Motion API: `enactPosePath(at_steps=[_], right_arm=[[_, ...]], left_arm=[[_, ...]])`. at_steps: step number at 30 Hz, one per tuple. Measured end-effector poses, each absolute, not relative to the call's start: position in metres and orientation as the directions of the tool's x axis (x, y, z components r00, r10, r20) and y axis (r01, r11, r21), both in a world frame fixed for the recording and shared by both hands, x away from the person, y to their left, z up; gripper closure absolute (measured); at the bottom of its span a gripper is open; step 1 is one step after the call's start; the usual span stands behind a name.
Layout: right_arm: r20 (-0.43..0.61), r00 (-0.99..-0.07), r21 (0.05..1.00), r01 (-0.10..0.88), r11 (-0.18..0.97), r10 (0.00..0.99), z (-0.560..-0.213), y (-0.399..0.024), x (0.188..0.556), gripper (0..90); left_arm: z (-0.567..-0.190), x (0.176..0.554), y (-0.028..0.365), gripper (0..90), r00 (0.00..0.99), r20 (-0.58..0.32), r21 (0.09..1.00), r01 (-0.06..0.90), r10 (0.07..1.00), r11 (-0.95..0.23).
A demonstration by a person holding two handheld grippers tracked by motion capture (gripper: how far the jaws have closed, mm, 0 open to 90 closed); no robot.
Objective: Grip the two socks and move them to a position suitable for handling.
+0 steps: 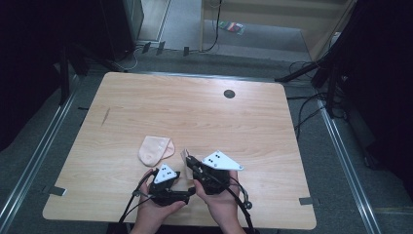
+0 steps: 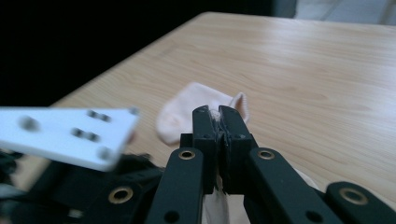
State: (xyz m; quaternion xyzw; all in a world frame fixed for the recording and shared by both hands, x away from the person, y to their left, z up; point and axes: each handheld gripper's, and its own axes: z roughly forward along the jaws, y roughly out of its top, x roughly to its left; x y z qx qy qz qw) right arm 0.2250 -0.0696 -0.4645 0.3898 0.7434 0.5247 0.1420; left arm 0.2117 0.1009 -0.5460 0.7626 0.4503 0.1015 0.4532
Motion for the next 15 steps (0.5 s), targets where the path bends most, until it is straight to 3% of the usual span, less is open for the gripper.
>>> enactPosePath(at_steps=[1,4,5,6,11,15], right_arm=[[0.22,-0.668,0.893,0.431,0.129,0.711,-0.461,-0.069,0.223,87.5],[0.276,-0.696,0.904,0.422,0.066,0.663,-0.449,-0.068,0.218,87.5],[0.292,-0.699,0.91,0.412,0.034,0.653,-0.446,-0.071,0.217,87.5],[0.292,-0.699,0.91,0.412,0.034,0.653,-0.446,-0.071,0.217,87.5],[0.294,-0.635,0.901,0.434,0.014,0.714,-0.456,-0.089,0.227,88.0],[0.278,-0.584,0.857,0.51,0.078,0.763,-0.489,-0.096,0.238,88.2]], left_arm=[[-0.544,0.212,0.102,25.1,0.577,-0.248,0.793,0.582,0.778,-0.179],[-0.535,0.207,0.109,57.1,0.596,-0.174,0.852,0.491,0.784,-0.184],[-0.527,0.204,0.117,78.2,0.581,-0.082,0.873,0.433,0.81,-0.223],[-0.527,0.204,0.117,85.0,0.581,-0.082,0.873,0.433,0.81,-0.223],[-0.516,0.194,0.134,89.2,0.491,0.216,0.851,0.329,0.844,-0.41],[-0.531,0.198,0.121,89.0,0.588,0.203,0.767,0.401,0.783,-0.5]])
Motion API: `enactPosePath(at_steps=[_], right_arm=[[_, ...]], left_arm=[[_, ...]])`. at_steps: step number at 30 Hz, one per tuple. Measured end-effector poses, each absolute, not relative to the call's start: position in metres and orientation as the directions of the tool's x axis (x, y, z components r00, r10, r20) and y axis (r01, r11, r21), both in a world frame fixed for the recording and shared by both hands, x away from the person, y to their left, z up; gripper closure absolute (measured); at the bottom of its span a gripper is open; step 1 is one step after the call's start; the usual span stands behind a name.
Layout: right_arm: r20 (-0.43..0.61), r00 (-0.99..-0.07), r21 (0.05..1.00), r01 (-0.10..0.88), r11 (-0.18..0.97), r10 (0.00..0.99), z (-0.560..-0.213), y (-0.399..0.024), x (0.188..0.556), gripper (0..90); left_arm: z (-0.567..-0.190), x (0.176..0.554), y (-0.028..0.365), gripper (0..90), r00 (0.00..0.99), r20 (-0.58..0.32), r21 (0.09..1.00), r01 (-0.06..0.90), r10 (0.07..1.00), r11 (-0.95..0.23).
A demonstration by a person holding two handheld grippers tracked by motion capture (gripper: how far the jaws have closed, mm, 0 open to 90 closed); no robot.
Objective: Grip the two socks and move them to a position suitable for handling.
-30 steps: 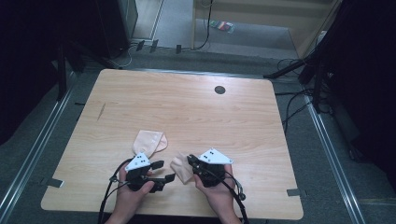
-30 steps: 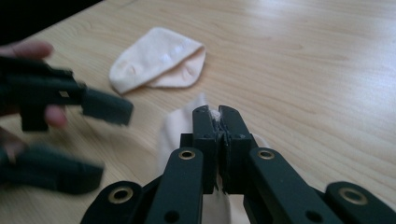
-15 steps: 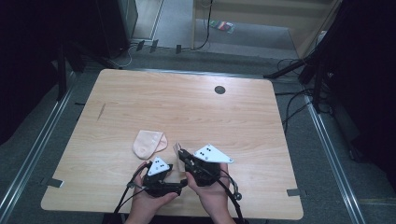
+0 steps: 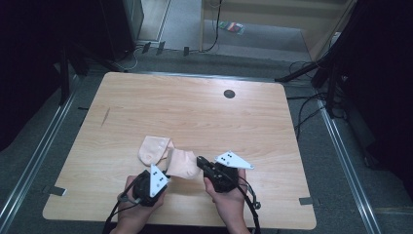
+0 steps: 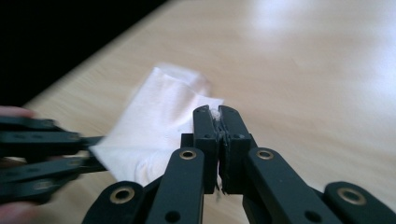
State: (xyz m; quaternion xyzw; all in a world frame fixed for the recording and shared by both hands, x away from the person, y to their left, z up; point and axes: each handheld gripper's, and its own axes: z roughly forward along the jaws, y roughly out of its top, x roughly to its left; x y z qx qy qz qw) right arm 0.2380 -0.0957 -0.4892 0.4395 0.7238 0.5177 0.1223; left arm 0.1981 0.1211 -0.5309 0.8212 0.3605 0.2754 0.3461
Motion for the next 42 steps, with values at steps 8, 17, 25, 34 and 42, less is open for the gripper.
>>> enactPosePath(at_steps=[8,17,25,34,42], right_arm=[[0.199,-0.487,0.732,0.651,0.202,0.85,-0.529,-0.124,0.247,88.3],[0.184,-0.501,0.741,0.636,0.216,0.846,-0.524,-0.139,0.25,87.9],[0.189,-0.533,0.741,0.629,0.236,0.825,-0.528,-0.134,0.251,87.6],[0.204,-0.52,0.764,0.614,0.197,0.829,-0.522,-0.139,0.248,88.0],[0.202,-0.538,0.768,0.606,0.208,0.818,-0.514,-0.144,0.232,88.7]], left_arm=[[-0.546,0.204,0.11,69.6,0.711,0.045,0.725,0.46,0.702,-0.513],[-0.533,0.213,0.151,48.0,0.694,-0.14,0.821,0.48,0.707,-0.309],[-0.542,0.251,0.157,53.9,0.552,-0.291,0.773,0.617,0.782,-0.148],[-0.531,0.24,0.162,90.0,0.565,-0.221,0.761,0.61,0.795,-0.222],[-0.521,0.22,0.191,90.0,0.564,-0.216,0.737,0.629,0.797,-0.246]])
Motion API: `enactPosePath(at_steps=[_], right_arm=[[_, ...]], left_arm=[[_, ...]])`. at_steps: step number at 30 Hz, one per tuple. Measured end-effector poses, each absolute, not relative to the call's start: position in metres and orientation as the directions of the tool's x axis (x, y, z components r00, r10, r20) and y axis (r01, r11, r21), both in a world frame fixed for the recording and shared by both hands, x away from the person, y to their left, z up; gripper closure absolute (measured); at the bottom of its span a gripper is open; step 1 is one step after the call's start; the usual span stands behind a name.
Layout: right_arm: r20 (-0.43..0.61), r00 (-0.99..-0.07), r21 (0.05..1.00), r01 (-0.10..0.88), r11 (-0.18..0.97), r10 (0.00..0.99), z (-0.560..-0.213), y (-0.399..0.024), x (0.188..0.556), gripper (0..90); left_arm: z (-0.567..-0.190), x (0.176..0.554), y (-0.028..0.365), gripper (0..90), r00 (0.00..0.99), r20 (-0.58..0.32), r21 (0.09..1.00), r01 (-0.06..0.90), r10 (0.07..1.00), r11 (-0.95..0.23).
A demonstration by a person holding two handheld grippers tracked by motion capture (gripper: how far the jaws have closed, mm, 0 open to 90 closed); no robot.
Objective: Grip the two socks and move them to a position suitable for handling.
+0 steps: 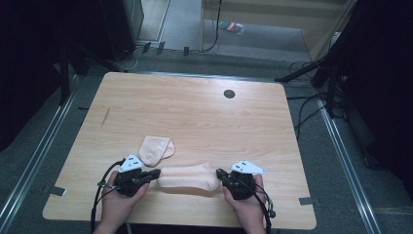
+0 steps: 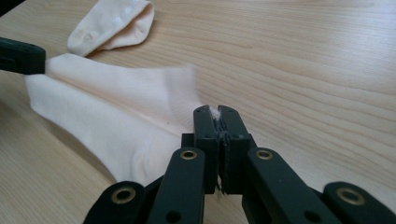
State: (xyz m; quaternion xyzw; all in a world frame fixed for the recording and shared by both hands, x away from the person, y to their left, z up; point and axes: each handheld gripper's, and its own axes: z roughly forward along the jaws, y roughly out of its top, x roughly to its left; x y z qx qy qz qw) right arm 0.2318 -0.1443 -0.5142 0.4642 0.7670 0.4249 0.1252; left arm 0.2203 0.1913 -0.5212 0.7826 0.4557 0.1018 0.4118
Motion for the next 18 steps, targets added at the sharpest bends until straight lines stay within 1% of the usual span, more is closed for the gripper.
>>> enactPosePath(at_steps=[3,5,7,8,9,10,11,13,16,18], right_arm=[[0.166,-0.528,0.763,0.604,0.231,0.833,-0.516,-0.145,0.227,89.0],[0.163,-0.525,0.757,0.61,0.235,0.835,-0.518,-0.145,0.228,88.9],[0.193,-0.538,0.74,0.629,0.238,0.821,-0.523,-0.145,0.23,88.3],[0.22,-0.556,0.735,0.635,0.238,0.802,-0.526,-0.145,0.232,74.8],[0.22,-0.556,0.735,0.635,0.238,0.802,-0.526,-0.145,0.232,74.8],[0.222,-0.552,0.74,0.632,0.229,0.804,-0.526,-0.145,0.232,67.2],[0.229,-0.544,0.747,0.63,0.213,0.807,-0.525,-0.146,0.233,63.0],[0.245,-0.539,0.759,0.624,0.187,0.806,-0.523,-0.149,0.234,61.2],[0.248,-0.536,0.773,0.612,0.169,0.807,-0.521,-0.152,0.234,60.6],[0.24,-0.537,0.782,0.601,0.167,0.809,-0.521,-0.152,0.233,57.8]], left_arm=[[-0.52,0.221,0.195,90.0,0.567,-0.215,0.727,0.637,0.796,-0.257],[-0.524,0.221,0.191,90.0,0.586,-0.229,0.719,0.64,0.777,-0.271],[-0.53,0.221,0.187,90.0,0.62,-0.258,0.701,0.648,0.741,-0.298],[-0.532,0.221,0.185,81.6,0.622,-0.261,0.703,0.646,0.738,-0.296],[-0.532,0.221,0.184,81.6,0.617,-0.259,0.712,0.642,0.743,-0.284],[-0.532,0.221,0.184,72.2,0.604,-0.263,0.723,0.64,0.753,-0.261],[-0.532,0.222,0.185,63.9,0.597,-0.27,0.731,0.638,0.755,-0.243],[-0.53,0.222,0.191,63.6,0.577,-0.294,0.76,0.624,0.763,-0.179],[-0.528,0.222,0.198,62.8,0.548,-0.299,0.779,0.613,0.781,-0.132],[-0.528,0.222,0.203,62.4,0.521,-0.305,0.787,0.61,0.797,-0.098]])
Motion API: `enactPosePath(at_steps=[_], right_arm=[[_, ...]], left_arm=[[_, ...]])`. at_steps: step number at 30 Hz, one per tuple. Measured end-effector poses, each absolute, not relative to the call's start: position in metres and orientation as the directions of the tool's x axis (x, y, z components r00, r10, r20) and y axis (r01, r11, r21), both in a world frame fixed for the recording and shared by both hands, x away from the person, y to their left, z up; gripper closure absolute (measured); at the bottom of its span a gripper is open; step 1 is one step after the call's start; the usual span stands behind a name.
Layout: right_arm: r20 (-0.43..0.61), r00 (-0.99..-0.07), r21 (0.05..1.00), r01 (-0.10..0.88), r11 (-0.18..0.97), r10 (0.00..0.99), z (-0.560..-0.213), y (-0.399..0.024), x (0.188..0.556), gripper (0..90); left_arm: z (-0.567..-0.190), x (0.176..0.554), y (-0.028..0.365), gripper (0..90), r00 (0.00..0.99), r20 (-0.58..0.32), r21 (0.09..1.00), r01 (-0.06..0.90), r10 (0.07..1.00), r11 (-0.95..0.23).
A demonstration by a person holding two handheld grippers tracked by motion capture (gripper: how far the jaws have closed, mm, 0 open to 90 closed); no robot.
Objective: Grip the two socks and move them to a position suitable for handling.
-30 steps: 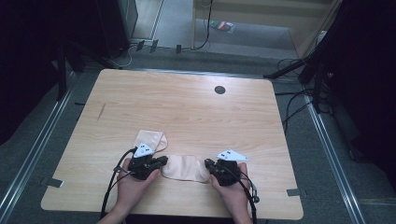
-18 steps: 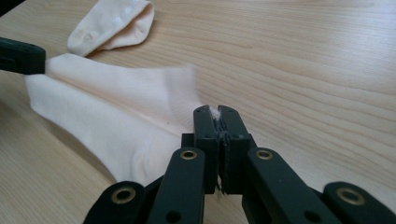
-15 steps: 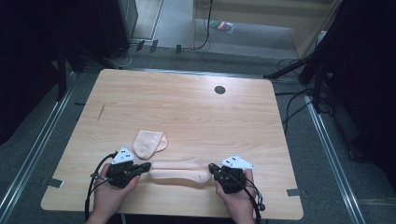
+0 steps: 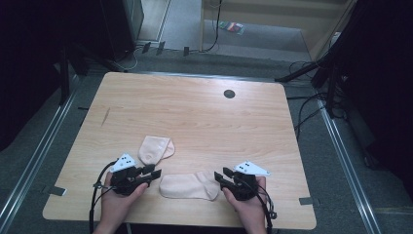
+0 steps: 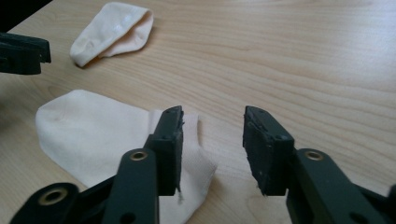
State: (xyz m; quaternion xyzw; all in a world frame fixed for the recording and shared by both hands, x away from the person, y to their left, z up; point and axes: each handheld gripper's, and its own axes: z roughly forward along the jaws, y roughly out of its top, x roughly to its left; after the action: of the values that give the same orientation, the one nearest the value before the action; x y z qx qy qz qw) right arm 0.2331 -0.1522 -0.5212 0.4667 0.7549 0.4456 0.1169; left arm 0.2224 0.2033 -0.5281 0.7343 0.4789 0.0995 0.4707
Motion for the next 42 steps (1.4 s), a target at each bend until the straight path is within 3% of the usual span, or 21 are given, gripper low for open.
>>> enactPosePath(at_steps=[10,16,26,30,33,37,39,42], right_arm=[[0.213,-0.497,0.801,0.582,0.14,0.841,-0.52,-0.153,0.236,31.6],[0.215,-0.474,0.798,0.59,0.127,0.854,-0.52,-0.153,0.239,29.6],[0.223,-0.459,0.799,0.591,0.109,0.86,-0.518,-0.156,0.242,29.6],[0.223,-0.455,0.794,0.598,0.11,0.862,-0.52,-0.157,0.242,29.6],[0.221,-0.455,0.793,0.599,0.113,0.863,-0.521,-0.157,0.243,29.6],[0.217,-0.451,0.791,0.601,0.115,0.866,-0.522,-0.158,0.243,29.6],[0.22,-0.446,0.788,0.605,0.111,0.867,-0.522,-0.157,0.243,29.7],[0.219,-0.447,0.79,0.603,0.111,0.867,-0.522,-0.156,0.243,29.8]], left_arm=[[-0.537,0.242,0.209,49.2,0.433,-0.22,0.818,0.57,0.874,-0.076],[-0.534,0.264,0.201,42.8,0.389,-0.178,0.814,0.575,0.904,-0.087],[-0.533,0.301,0.182,31.5,0.332,-0.106,0.731,0.665,0.937,-0.153],[-0.543,0.304,0.18,38.5,0.31,-0.071,0.701,0.692,0.948,-0.174],[-0.543,0.304,0.181,48.7,0.306,-0.062,0.71,0.682,0.95,-0.174],[-0.547,0.304,0.187,78.9,0.335,-0.124,0.732,0.666,0.934,-0.141],[-0.546,0.304,0.187,83.6,0.35,-0.114,0.738,0.656,0.93,-0.156],[-0.542,0.301,0.188,85.0,0.375,-0.176,0.764,0.635,0.91,-0.114]])
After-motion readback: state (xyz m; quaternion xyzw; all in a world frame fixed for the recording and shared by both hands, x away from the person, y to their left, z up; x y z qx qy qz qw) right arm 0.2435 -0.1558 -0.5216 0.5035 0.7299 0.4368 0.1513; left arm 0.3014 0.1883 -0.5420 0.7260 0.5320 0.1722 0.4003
